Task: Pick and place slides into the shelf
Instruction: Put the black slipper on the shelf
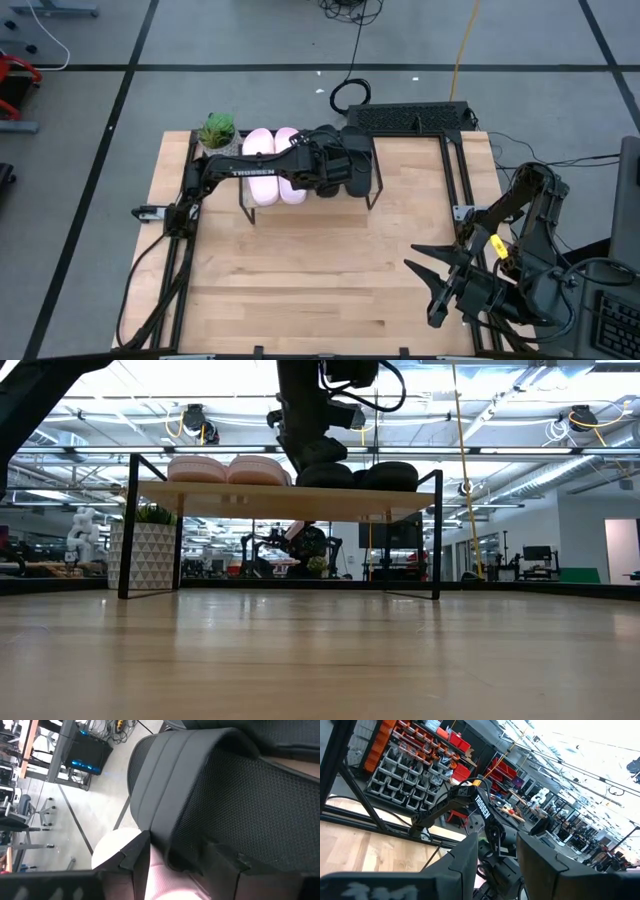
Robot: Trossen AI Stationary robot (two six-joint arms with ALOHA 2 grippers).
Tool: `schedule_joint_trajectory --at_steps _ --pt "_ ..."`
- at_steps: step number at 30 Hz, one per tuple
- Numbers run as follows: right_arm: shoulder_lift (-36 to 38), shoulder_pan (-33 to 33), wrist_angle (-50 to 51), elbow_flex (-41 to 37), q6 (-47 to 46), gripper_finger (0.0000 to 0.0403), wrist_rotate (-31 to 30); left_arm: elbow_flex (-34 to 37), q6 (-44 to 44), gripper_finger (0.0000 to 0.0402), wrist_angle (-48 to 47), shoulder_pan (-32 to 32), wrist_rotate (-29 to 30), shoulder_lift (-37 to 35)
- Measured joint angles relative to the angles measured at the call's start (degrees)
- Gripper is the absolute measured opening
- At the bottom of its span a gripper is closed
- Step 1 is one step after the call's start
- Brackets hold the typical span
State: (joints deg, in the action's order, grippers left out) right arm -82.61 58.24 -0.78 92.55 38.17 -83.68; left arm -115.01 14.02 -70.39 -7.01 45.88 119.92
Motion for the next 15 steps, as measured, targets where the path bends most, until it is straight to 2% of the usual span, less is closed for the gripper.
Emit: schedule_joint_trajectory --at_steps 15 --pt "0.00 -0.02 0.00 0.00 0.17 0.0123 0.00 -0.10 0.02 0.0155 0.44 -0.06 -1.77 0.00"
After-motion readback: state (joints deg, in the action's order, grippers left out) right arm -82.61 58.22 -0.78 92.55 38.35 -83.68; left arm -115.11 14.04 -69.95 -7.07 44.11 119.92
